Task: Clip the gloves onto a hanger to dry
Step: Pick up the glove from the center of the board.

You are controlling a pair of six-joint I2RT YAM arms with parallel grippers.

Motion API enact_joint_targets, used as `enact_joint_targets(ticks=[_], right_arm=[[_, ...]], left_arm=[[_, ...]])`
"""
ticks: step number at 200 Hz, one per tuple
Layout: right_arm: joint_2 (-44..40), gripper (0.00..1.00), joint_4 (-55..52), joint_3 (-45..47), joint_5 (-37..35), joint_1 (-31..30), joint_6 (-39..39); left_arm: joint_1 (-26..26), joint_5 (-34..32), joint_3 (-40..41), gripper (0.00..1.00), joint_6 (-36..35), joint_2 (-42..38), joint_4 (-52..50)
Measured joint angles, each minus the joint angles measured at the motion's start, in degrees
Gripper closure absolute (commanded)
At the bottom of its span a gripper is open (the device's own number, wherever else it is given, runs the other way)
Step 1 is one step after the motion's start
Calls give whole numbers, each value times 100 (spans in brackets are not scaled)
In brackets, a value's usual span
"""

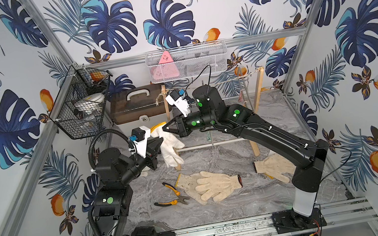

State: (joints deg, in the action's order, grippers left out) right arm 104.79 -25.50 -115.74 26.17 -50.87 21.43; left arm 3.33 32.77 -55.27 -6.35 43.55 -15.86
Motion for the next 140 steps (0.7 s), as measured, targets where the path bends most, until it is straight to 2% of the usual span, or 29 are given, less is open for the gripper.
enact_joint_targets(ticks=[20,45,93,140], right_arm=[[-22,100,85,92,68,0,-24],[-179,100,92,236,142,0,-240],[-986,100,87,922,518,267,-866],[-1950,100,70,1770,1320,918,-1338]], left_arm=[[4,4,-4,72,4,24,-26],[17,94,-170,45,28,201,-214],[28,688,-415,24,382,323,-599],[33,1578,-682,20,1071,551,-713]])
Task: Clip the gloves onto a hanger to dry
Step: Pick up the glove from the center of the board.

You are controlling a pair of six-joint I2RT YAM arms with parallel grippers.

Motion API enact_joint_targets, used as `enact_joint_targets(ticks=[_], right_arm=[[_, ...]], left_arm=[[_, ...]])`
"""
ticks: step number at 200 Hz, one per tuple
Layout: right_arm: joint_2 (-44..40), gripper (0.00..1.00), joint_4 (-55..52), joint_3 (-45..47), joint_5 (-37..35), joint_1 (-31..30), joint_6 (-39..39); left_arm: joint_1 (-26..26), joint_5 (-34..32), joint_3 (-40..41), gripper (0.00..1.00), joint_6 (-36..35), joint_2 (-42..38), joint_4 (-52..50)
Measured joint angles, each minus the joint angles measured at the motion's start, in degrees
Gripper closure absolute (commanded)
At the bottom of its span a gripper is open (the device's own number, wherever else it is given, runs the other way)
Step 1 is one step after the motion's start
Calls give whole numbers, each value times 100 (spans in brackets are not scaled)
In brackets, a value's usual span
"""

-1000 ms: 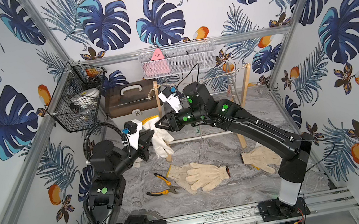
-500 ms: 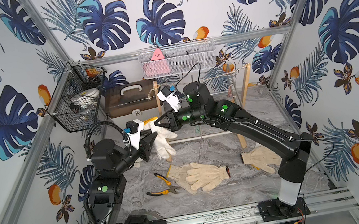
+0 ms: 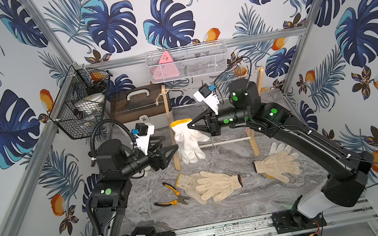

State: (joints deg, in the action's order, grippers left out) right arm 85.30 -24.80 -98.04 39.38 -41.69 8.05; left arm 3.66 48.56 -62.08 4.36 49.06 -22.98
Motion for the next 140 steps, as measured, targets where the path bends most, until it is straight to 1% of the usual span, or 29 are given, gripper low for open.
enact_joint_targets(ticks=[28,43,61,85,101,120,140], right_arm=[[-562,100,-111,289,516,262,-365],[-848,100,-153,457,695,439,-590],[-1196,100,-339,699,828,697,-828],[-1641,100,-669,975,901,1128,-1128],[-1886,100,-852,1102,1012,1338,-1228],[-2098,100,-1054,1165,1213,1541,-1344],[-2232,100,-1360,1123,1279,1751,-1488]], left_arm=[[0,444,-184,20,466,262,337],[2,540,-210,21,619,422,496],[17,535,-236,22,645,647,586],[136,343,-240,23,660,944,715],[326,140,-258,23,656,1099,761],[664,-146,-297,23,625,1246,796],[1128,-562,-319,23,546,1425,815]])
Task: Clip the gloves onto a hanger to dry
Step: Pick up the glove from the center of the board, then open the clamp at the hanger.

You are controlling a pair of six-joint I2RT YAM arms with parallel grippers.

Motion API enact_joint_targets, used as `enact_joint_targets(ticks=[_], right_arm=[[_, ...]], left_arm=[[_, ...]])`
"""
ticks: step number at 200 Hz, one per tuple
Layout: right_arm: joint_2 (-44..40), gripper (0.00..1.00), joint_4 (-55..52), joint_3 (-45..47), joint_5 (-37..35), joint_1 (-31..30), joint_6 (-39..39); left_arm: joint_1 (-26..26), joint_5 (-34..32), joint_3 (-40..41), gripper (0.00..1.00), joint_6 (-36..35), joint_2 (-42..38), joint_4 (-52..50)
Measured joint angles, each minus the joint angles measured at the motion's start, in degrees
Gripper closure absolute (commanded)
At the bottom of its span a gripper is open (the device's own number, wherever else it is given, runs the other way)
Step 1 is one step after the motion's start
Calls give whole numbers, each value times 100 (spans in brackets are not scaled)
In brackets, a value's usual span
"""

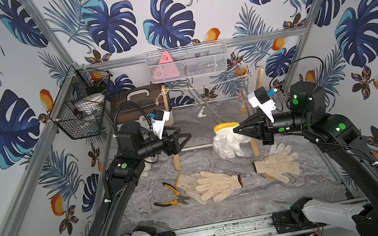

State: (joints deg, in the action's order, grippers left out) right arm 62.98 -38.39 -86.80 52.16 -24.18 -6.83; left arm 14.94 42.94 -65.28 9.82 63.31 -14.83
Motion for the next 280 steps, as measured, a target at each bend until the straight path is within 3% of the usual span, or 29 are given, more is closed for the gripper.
enact_joint_targets(ticks=[39,58,148,202,280], right_arm=[[-146,100,-850,-422,-98,249,-470],[-188,100,-1231,-564,-343,267,-713],[-472,100,-2122,-461,-2393,286,-1220],[-485,100,-2118,-313,-3947,289,-723],[-127,100,-1878,-326,-5322,295,-260]], left_arm=[[1049,-1119,42,24,-229,505,299],[1279,-1626,61,25,-247,826,520],[1327,-2684,-70,26,-557,1766,1132],[1320,-3344,-170,25,-702,1974,1266],[1126,-3593,-273,25,-824,1993,1281]])
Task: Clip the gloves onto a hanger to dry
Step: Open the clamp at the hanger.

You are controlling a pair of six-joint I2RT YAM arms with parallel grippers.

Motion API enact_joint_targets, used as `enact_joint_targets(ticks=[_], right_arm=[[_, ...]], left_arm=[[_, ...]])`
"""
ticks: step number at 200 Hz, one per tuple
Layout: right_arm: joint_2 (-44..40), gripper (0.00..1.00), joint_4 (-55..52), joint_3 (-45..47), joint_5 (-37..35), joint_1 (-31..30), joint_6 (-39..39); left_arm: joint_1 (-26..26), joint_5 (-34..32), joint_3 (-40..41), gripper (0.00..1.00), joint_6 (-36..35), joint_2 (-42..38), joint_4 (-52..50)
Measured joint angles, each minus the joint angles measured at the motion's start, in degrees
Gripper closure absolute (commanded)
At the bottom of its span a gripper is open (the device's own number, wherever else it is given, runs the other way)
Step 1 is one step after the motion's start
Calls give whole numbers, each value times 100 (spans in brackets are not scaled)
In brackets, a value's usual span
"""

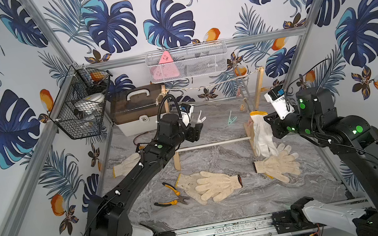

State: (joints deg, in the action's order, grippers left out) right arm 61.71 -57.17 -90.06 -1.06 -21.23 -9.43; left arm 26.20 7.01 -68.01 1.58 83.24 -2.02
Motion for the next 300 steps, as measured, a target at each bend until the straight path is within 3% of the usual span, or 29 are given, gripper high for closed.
enact_joint_targets(ticks=[100,161,242,300], right_arm=[[57,100,68,63,-483,173,219],[37,100,101,348,330,177,896],[92,100,461,850,-153,177,1593],[234,100,1414,1075,321,22,1475]], left_arm=[[-127,-531,-444,25,68,232,-72],[-127,-876,-820,24,151,507,-181],[-127,-885,-935,24,282,708,-190],[-127,-828,-979,24,278,776,-188]])
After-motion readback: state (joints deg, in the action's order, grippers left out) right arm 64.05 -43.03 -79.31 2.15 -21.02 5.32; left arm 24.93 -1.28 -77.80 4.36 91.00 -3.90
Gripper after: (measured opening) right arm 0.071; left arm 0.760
